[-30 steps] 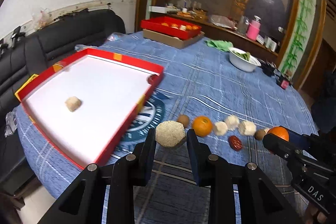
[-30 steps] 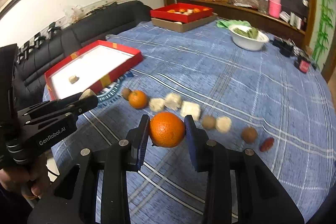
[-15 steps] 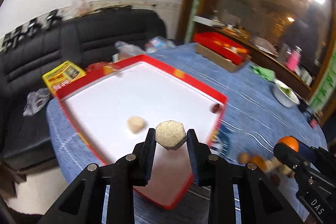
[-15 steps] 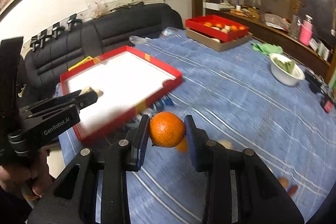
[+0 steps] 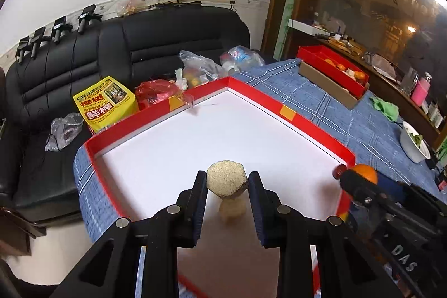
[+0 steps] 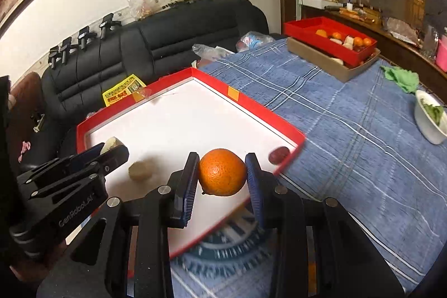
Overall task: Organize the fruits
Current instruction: 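Carry the orange and cake into the tray and open both grippers, then move both open grippers back over the row of snacks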
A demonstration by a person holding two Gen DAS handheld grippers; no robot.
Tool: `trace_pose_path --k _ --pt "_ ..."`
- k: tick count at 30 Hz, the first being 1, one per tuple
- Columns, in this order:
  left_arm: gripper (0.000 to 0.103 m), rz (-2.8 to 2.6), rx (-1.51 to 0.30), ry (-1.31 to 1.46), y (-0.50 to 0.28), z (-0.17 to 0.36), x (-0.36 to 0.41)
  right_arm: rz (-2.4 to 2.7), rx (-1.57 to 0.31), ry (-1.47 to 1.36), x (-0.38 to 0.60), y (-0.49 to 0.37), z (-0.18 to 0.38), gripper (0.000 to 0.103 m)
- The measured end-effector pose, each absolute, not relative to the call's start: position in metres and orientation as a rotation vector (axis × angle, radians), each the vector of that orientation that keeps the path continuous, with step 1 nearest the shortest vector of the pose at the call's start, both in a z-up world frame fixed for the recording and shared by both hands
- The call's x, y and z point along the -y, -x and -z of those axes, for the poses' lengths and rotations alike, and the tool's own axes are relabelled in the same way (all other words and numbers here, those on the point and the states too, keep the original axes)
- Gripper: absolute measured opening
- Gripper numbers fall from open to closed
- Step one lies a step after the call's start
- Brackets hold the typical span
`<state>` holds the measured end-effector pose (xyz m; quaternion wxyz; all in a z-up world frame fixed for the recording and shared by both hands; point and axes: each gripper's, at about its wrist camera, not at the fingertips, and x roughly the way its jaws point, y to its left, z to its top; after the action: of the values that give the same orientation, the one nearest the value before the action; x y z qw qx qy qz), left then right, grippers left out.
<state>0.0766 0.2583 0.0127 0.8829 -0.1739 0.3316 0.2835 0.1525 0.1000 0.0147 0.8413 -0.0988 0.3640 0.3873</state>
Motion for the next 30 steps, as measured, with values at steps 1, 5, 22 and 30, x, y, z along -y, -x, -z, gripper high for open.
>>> trace_pose_path --k 1,5,22,30 --pt "0.028 -0.590 -0.693 0.359 -0.081 -0.012 -0.261 -0.817 -0.777 0.207 -0.104 -0.156 -0.012 0.033" --pt "0.029 -0.607 -0.718 0.344 -0.100 -0.009 -0.267 -0.806 -0.809 0.210 -0.118 -0.169 -0.001 0.033" --pt "0.075 -0.656 -0.636 0.487 -0.056 -0.029 -0.250 -0.786 -0.711 0.198 -0.051 -0.131 -0.041 0.073" --pt "0.078 -0.511 -0.568 0.376 -0.037 -0.038 -0.172 -0.695 -0.663 0.144 0.039 -0.098 -0.049 0.073"
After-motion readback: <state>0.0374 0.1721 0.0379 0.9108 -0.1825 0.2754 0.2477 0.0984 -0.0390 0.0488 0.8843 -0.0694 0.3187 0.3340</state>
